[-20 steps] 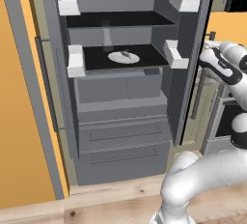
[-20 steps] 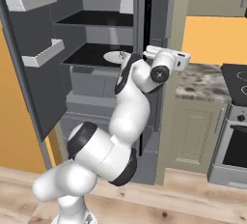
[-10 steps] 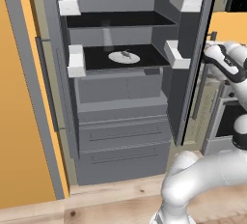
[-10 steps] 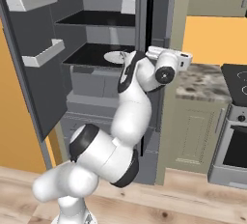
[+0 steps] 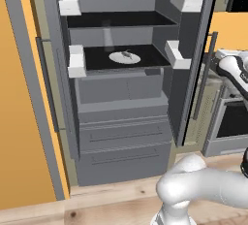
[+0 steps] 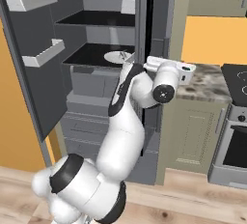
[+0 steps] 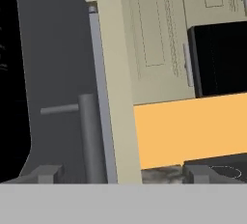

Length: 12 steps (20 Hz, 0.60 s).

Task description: Retrieve the fish from the fridge and place it on the saucepan with marinade on the stove.

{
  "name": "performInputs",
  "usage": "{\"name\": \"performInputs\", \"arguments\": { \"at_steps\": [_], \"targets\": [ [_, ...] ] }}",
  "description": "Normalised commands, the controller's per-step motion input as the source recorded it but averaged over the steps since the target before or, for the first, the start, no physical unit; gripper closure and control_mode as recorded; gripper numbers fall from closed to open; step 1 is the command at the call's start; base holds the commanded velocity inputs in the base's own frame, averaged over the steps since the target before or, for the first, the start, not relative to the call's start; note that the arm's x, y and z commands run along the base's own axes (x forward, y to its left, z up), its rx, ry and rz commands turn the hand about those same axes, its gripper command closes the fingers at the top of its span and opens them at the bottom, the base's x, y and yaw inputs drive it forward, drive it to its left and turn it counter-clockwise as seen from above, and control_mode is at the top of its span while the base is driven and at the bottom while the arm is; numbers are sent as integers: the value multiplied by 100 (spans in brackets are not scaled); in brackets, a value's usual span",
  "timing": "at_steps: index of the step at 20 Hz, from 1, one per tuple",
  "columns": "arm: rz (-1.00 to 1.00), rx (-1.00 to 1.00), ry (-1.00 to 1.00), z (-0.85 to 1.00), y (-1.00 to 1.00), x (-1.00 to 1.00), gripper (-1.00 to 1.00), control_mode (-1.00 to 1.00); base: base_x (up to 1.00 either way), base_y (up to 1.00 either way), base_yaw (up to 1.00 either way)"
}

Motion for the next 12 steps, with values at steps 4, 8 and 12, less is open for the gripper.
{"name": "performInputs", "arguments": {
  "at_steps": [4,8,12],
  "targets": [
    [0,0,11,26,16,-96,-100,-100,0,0,0],
    [0,-4,19,11,63,-87,-100,-100,0,0,0],
    [0,-3,22,31,66,-60,-100,-100,0,0,0]
  ]
}}
